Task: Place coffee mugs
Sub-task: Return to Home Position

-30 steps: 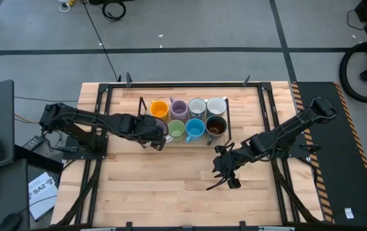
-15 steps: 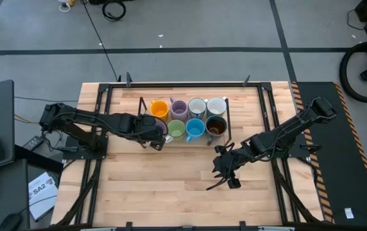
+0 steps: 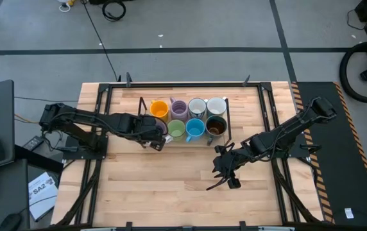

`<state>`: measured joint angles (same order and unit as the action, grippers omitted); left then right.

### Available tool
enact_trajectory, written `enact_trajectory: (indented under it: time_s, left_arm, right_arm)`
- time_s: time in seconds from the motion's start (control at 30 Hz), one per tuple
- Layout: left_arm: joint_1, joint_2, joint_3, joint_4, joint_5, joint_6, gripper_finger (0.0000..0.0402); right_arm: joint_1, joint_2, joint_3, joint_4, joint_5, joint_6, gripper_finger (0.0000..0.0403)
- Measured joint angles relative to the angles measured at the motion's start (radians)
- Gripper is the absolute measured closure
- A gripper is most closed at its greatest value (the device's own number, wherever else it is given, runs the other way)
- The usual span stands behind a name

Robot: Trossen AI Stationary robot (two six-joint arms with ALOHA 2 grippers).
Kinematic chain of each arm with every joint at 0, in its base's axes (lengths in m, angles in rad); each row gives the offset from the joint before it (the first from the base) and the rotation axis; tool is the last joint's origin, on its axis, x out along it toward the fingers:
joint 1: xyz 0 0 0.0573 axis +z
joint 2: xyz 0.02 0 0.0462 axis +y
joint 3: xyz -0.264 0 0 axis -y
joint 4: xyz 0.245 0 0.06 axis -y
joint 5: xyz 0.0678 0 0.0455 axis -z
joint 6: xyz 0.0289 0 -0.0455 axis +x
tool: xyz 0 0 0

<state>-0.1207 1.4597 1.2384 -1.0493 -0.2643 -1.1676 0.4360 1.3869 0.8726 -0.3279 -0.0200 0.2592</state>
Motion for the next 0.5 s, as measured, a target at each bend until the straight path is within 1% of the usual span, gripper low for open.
enact_trajectory:
  time_s: [0.27, 0.5]
  left_arm:
    - [0.000, 0.000, 0.005, 0.004, 0.026, 0.000, 0.0143]
    - [0.000, -0.001, 0.106, -0.008, 0.025, 0.033, 0.0143]
  right_arm:
    - [0.000, 0.000, 0.000, 0.000, 0.000, 0.000, 0.0290]
    - [0.000, 0.000, 0.000, 0.000, 0.000, 0.000, 0.0290]
